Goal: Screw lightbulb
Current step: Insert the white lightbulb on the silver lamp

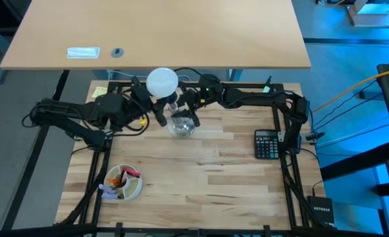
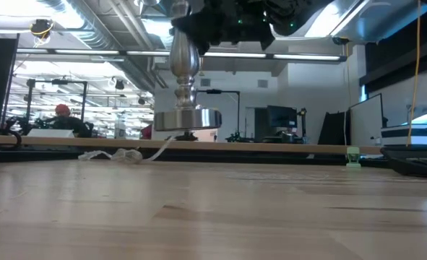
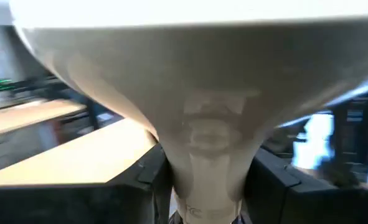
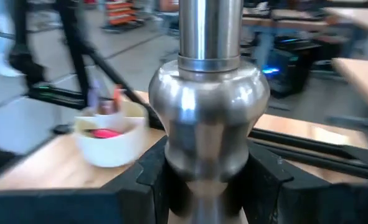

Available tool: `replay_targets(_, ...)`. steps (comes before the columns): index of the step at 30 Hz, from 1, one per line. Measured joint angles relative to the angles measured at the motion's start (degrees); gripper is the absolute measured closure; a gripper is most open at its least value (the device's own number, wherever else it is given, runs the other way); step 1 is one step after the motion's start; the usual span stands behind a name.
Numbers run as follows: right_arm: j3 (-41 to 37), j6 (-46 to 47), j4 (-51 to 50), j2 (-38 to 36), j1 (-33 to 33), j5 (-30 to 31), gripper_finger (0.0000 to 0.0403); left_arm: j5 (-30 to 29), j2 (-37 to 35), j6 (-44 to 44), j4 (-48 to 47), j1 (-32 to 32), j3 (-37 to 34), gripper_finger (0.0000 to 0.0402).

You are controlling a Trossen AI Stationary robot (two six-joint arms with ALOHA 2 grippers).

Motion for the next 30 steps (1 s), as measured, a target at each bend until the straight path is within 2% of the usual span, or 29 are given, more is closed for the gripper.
replay_targets(6,-0.04,0.05,0.20,-0.81,2.44,-5.20,0.0263,13.78,-0.19,-1.30,0.28,1.86,0.02,0.0267)
replay_targets(10,-0.04,2.39,0.39,-0.82,3.20,-11.78,0.0263,21.45,-0.21,-1.13,-0.23,2.65,0.04,0.0267)
replay_targets(18,-0.04,8.17,0.28,-0.82,5.55,-23.43,0.0263,45.12,-0.23,-4.42,-2.85,7.38,0.11,0.0267)
replay_targets(23,-0.04,7.36,-1.58,-0.82,7.51,-24.56,0.0263,58.95,-0.03,-5.32,-3.18,10.59,-0.02,0.0267)
replay_targets(28,-0.04,7.20,-2.57,-0.82,8.78,-22.61,0.0263,64.67,1.38,-7.19,-3.09,13.36,-0.01,0.0267)
replay_targets(30,-0.04,6.28,-2.64,-0.82,8.93,-19.63,0.0263,66.93,2.27,-7.49,-2.74,13.83,0.02,0.0267)
